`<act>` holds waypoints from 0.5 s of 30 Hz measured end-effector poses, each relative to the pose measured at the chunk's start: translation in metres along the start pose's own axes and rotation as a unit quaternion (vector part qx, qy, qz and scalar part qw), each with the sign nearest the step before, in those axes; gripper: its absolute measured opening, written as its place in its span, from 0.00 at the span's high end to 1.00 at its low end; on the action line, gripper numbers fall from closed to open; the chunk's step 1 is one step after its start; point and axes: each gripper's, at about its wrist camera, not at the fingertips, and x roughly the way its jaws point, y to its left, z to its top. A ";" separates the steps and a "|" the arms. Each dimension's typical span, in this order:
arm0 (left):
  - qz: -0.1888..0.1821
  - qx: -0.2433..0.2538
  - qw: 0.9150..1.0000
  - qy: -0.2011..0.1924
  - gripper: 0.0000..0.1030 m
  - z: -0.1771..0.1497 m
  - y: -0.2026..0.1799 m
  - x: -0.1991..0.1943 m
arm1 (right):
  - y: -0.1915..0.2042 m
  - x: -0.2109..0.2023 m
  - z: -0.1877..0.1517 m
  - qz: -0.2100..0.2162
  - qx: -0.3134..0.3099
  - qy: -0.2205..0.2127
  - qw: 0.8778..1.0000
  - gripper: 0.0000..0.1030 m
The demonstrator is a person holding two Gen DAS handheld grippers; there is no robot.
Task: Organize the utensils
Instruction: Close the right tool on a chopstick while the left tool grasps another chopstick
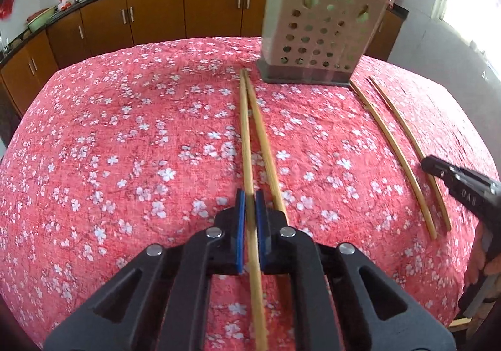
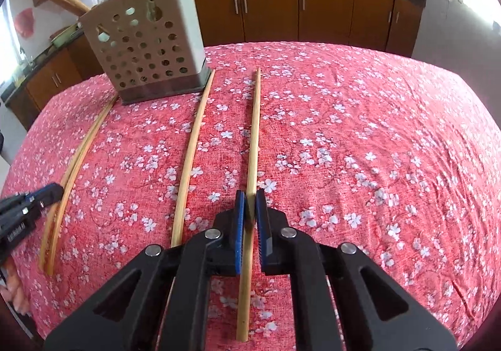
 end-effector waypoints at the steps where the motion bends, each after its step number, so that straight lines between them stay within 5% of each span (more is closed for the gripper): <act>1: 0.004 -0.005 1.000 0.000 0.93 0.002 0.004 0.001 | 0.000 0.000 0.000 0.000 -0.004 -0.001 1.000 0.92; 9: 0.046 -0.073 0.996 -0.010 0.92 0.013 0.066 0.001 | -0.026 0.006 0.011 -0.032 0.022 -0.010 0.999 0.92; 15: 0.052 -0.071 0.996 -0.026 0.92 0.009 0.069 -0.002 | -0.032 0.007 0.010 -0.031 0.025 -0.014 0.999 0.92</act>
